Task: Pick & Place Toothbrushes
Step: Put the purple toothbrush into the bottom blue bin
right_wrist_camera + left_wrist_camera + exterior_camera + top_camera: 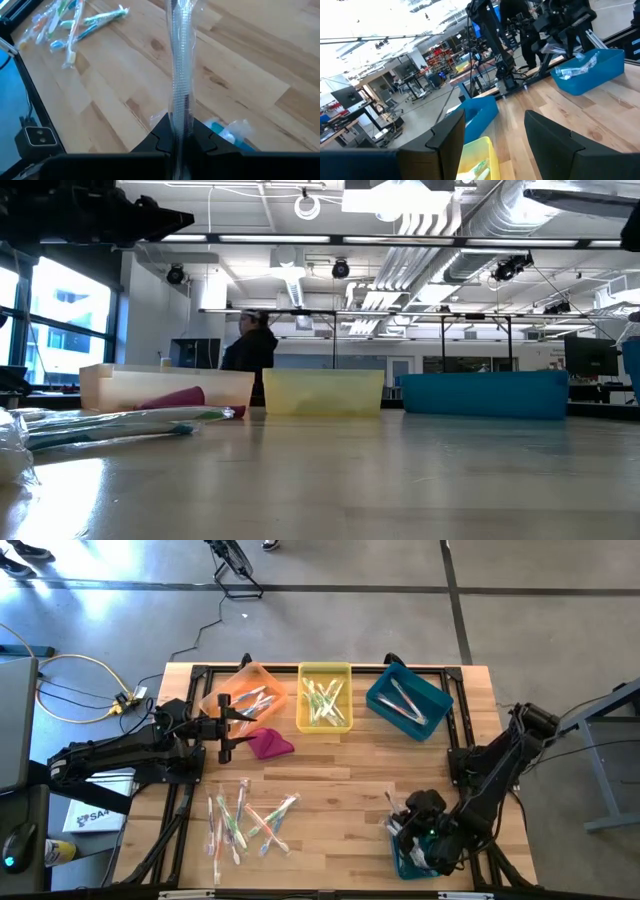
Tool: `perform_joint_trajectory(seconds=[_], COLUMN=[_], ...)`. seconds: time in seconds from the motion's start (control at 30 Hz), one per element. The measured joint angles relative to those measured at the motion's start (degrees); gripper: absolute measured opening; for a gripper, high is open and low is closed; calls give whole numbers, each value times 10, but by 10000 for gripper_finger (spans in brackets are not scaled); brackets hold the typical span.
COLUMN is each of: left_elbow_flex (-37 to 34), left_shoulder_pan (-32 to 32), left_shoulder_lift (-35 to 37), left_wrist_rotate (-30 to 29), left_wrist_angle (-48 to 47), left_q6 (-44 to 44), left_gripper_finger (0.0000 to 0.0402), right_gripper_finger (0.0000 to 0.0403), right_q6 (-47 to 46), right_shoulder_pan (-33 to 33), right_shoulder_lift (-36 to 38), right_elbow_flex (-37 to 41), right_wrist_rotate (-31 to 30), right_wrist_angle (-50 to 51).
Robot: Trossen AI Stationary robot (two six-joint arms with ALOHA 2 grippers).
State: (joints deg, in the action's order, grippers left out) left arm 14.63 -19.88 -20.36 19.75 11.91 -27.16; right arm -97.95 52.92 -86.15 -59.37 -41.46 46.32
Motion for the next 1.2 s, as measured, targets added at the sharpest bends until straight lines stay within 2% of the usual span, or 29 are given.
perform_joint_trajectory(seconds=[0.33, 0.67, 0.97, 1.07, 1.2], left_elbow_flex=[0, 0, 0, 0, 0], left_shoulder_pan=[0, 0, 0, 0, 0], left_shoulder_lift=[0, 0, 0, 0, 0], left_wrist_rotate=[0, 2, 2, 2, 2], left_wrist_angle=[-10, -19, -19, -19, -19], left_q6=[4, 20, 20, 20, 20], left_gripper_finger=[198, 198, 198, 198, 198], right_gripper_finger=[10, 10, 10, 26, 74], right_q6=[-5, -116, -116, -115, -110], right_shoulder_pan=[35, 72, 75, 75, 75], right_shoulder_lift=[-52, -79, -111, -121, -120], right_elbow_flex=[0, 0, 0, 0, 0], right_wrist_rotate=[0, -4, 0, 9, 13], right_wrist_angle=[-69, -67, -95, -93, -92])
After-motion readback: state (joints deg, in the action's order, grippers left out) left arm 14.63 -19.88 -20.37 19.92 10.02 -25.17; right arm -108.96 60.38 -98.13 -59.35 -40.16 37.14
